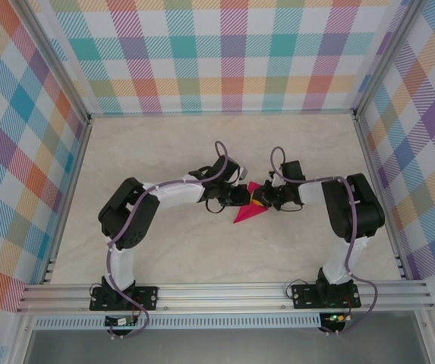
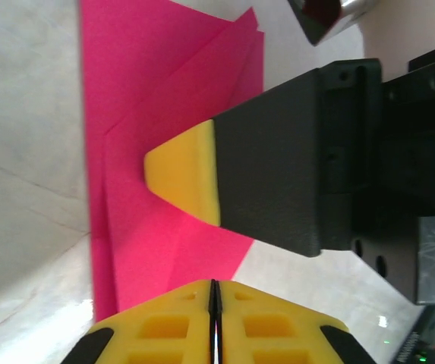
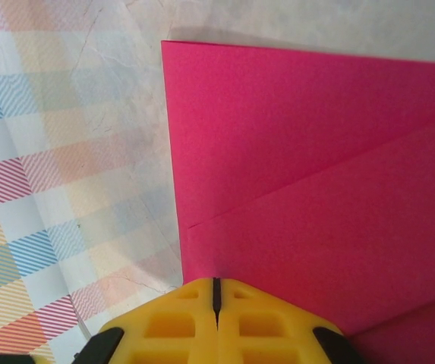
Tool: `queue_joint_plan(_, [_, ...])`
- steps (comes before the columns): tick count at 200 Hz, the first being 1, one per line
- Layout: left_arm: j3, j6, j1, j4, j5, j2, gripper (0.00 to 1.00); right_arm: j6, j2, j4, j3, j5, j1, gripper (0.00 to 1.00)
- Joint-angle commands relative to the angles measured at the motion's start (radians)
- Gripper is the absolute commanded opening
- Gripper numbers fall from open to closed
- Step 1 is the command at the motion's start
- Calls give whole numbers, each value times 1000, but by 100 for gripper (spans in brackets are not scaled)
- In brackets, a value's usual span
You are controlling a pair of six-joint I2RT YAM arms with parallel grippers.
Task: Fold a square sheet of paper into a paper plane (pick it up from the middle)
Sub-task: Fourth fold the wing at the center of the table.
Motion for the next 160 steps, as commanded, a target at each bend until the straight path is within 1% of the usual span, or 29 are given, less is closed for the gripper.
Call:
queue_joint_plan(1, [-13,-54,6,25,76,14,10,-17,44,-102,-1,80,-3,7])
queue_joint_plan(20, [-2,-50,5,-3,94,32,10,-15,46,-107,0,83,-3,7])
queue_joint_plan(71, [80,2,5,-112,64,106,5,-19,50,-121,1,95,-3,7])
queue_joint_plan(111, [60,12,6,-111,49,125,5,-22,53,-133,4,101,-3,7])
queue_joint_plan(160, [1,8,5,-138,56,103,5,-24,60,-153,10,114,-3,7])
